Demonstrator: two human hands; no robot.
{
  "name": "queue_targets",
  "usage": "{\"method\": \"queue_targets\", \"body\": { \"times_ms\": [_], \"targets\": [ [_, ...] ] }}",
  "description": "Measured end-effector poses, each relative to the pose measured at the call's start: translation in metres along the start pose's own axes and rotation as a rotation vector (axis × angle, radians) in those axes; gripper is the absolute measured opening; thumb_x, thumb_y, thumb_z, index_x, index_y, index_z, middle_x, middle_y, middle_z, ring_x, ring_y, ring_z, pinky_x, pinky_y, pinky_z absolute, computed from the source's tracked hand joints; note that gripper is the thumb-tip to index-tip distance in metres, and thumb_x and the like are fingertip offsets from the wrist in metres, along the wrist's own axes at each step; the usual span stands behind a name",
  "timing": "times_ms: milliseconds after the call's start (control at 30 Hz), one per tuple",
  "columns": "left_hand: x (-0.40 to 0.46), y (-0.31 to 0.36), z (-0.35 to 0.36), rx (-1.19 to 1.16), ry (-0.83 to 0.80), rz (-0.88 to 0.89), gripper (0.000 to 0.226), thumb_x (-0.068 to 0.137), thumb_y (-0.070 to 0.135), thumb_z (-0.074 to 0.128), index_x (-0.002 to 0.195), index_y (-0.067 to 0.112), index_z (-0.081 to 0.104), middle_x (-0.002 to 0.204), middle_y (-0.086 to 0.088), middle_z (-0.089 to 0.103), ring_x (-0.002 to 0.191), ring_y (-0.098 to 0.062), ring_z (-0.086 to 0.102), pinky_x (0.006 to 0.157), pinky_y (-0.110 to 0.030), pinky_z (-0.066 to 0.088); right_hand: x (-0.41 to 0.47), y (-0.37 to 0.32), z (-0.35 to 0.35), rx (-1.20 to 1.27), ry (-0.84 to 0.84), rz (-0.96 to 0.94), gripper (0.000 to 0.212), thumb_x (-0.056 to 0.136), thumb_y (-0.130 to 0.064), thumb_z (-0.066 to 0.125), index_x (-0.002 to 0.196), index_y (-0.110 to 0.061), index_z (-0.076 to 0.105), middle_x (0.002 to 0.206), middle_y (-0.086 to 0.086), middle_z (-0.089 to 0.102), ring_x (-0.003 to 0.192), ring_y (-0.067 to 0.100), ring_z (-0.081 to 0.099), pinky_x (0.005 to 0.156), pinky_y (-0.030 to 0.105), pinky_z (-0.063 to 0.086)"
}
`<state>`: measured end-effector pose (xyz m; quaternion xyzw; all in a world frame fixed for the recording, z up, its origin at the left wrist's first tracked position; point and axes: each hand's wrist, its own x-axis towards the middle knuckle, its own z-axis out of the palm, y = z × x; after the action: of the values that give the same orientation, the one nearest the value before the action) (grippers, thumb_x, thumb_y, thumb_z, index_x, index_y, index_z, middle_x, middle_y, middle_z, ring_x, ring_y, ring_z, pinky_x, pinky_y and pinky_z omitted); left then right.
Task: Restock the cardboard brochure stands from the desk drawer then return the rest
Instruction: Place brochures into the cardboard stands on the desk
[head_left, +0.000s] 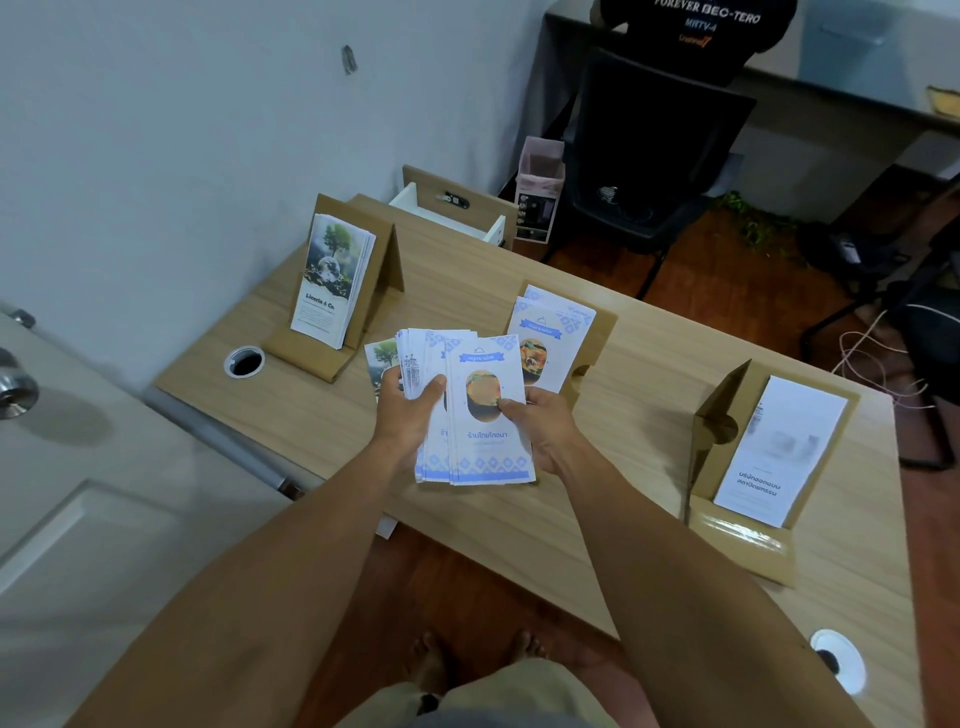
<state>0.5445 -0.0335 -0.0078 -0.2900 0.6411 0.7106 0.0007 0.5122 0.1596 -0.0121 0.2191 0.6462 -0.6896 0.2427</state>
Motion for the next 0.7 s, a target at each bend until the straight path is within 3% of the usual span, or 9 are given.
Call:
{"method": "queue_targets", "body": {
  "times_ms": [133,300,433,567,700],
  "targets": [
    [-0.0001,-0.0011,-0.0029,0.009,-0.024,-0.016,0.041,0.099,0.027,0.067,0.134,0.015,0.049,0.126,-0.009,0.069,0.109,-0.03,0.071,0.093,-0.061,0.058,-0.0022,0.0003,0.0022,0.009,-0.006,0.011,0.005,0.09,-0.01,0.076,0.095,-0.012,0.076,0.089,0.005,0.081,0.077,0.026,0.079,0.06,0.041,0.062],
    [-0.0001,-0.0044,-0.0046,-0.028,-0.055,-0.056,0.029,0.105,0.03,0.057,0.132,0.022,0.05,0.124,-0.006,0.07,0.108,-0.029,0.072,0.092,-0.062,0.058,-0.0042,0.0001,0.0045,-0.003,0.013,0.023,0.008,0.093,-0.01,0.073,0.1,-0.011,0.075,0.096,0.007,0.08,0.086,0.03,0.078,0.069,0.046,0.064],
    [-0.0011,-0.0038,-0.0024,-0.037,-0.061,-0.089,0.02,0.105,0.035,0.052,0.125,0.033,0.051,0.123,-0.004,0.071,0.107,-0.029,0.073,0.092,-0.062,0.058,-0.0072,0.0017,0.007,0.044,0.043,0.006,0.01,0.092,-0.007,0.074,0.101,-0.01,0.073,0.097,0.01,0.079,0.082,0.029,0.078,0.065,0.045,0.064],
    [-0.0002,-0.0041,-0.0036,-0.025,-0.051,-0.102,0.028,0.106,0.037,0.05,0.132,0.03,0.05,0.123,-0.003,0.072,0.105,-0.028,0.073,0.089,-0.06,0.06,-0.0097,0.002,0.0052,0.056,0.056,0.019,0.013,0.089,-0.006,0.077,0.101,-0.01,0.073,0.095,0.008,0.079,0.077,0.025,0.079,0.058,0.041,0.062],
    [0.0008,-0.0066,-0.0061,0.033,-0.019,-0.071,0.035,0.107,0.036,0.049,0.141,0.027,0.048,0.124,-0.006,0.07,0.102,-0.026,0.073,0.082,-0.053,0.063,-0.0093,0.0035,0.0047,0.053,0.061,0.026,0.014,0.09,-0.005,0.075,0.103,-0.007,0.071,0.102,0.012,0.077,0.087,0.031,0.077,0.071,0.048,0.064]
  ]
}}
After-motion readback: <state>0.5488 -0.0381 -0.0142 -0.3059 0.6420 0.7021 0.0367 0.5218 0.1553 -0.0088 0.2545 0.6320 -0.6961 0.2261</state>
